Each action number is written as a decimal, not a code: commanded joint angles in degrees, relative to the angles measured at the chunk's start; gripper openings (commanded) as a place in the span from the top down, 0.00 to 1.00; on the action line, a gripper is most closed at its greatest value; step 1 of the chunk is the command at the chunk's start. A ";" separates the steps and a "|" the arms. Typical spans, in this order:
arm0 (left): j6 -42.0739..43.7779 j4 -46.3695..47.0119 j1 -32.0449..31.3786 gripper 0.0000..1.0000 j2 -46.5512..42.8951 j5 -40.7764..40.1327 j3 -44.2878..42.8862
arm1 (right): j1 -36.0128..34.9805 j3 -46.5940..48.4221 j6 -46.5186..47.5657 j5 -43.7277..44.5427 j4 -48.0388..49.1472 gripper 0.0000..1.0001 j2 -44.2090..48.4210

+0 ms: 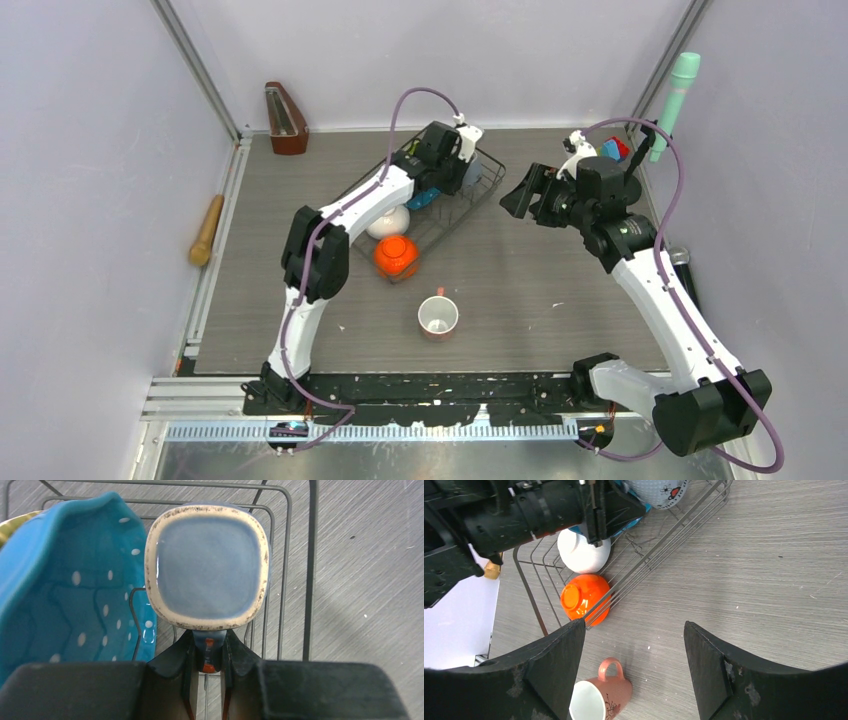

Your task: Load the mixed dishes into the dish rack

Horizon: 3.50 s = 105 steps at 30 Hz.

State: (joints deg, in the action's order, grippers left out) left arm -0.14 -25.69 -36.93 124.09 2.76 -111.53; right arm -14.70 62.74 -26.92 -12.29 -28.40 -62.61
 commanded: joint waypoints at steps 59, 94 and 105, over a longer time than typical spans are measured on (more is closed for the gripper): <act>-5.12 -8.74 -2.62 0.44 -6.54 -3.07 -7.39 | -4.74 -13.36 -5.90 -4.20 -0.44 0.20 3.67; -14.79 -7.13 0.66 0.37 -56.10 -7.19 39.83 | -40.31 -10.87 -12.65 17.27 -1.93 0.87 -14.63; -17.90 -5.98 3.97 0.19 -63.28 2.70 47.00 | -37.17 -2.16 -6.89 25.04 -12.65 1.00 -4.74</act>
State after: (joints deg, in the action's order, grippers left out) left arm -15.94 -35.27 -33.71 62.52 -1.41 -65.41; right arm -53.91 55.18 -36.23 9.69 -39.72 -74.91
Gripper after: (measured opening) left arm 0.787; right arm 0.149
